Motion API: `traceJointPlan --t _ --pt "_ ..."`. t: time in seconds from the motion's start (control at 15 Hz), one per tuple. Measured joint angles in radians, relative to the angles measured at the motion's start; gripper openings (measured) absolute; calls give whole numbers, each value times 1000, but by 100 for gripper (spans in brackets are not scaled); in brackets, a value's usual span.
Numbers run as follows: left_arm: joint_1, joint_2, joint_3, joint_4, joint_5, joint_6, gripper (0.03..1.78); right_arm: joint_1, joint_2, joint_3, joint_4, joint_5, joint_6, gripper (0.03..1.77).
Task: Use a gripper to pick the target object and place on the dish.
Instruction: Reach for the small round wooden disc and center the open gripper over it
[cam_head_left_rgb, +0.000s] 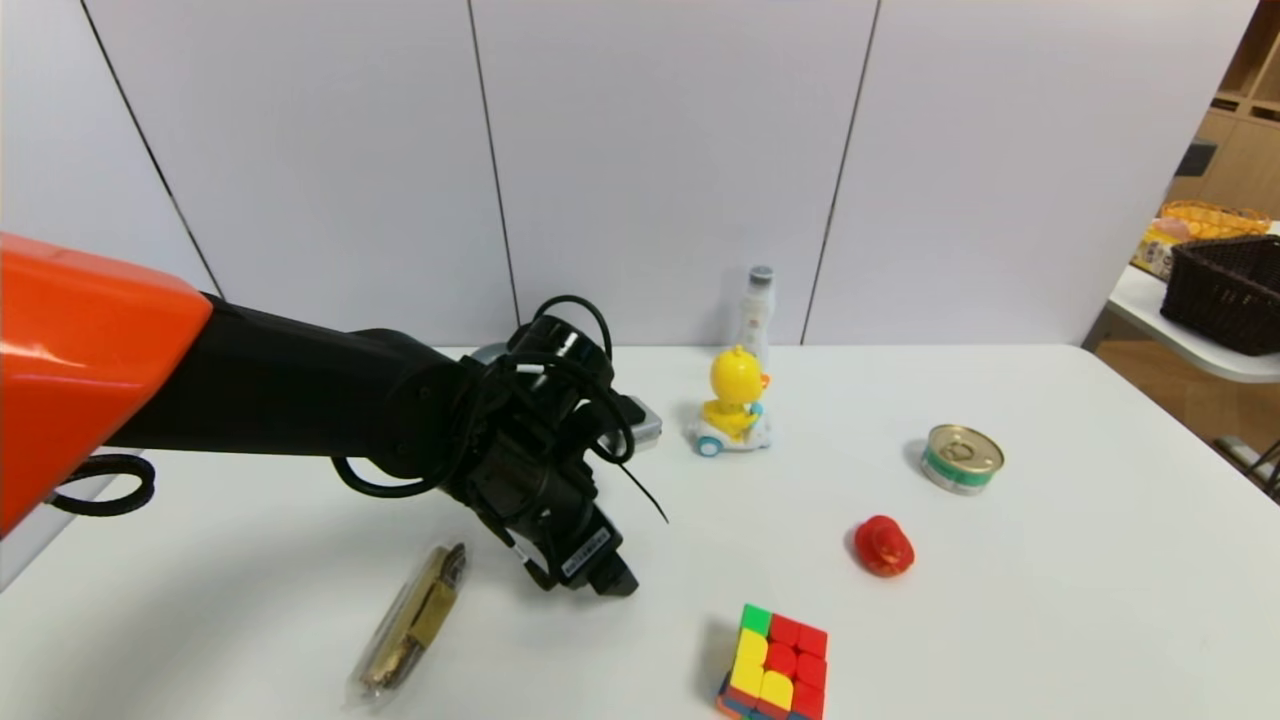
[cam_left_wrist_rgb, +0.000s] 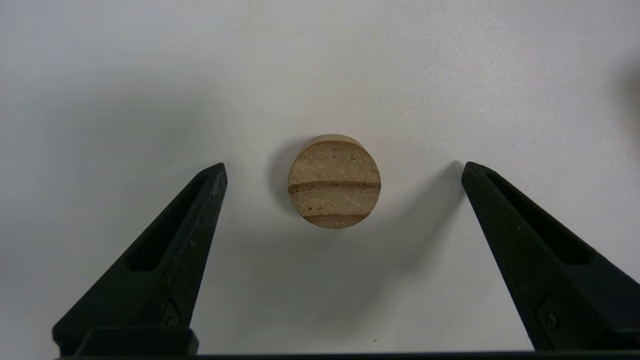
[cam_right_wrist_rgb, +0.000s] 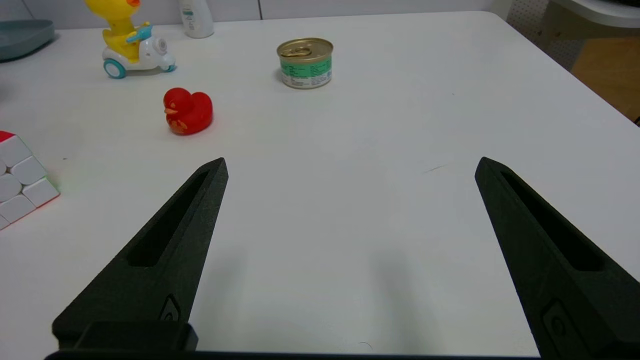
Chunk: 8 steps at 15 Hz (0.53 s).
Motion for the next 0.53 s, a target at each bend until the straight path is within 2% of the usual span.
traceJointPlan --t 0.27,0.33,0.53 --pt "0 7 0 -2 0 1 169 0 0 0 0 0 0 171" --pt "0 8 0 -2 -2 1 163 0 0 0 0 0 0 171" --pt "0 10 -1 -1 -2 1 116 0 0 0 0 0 0 171"
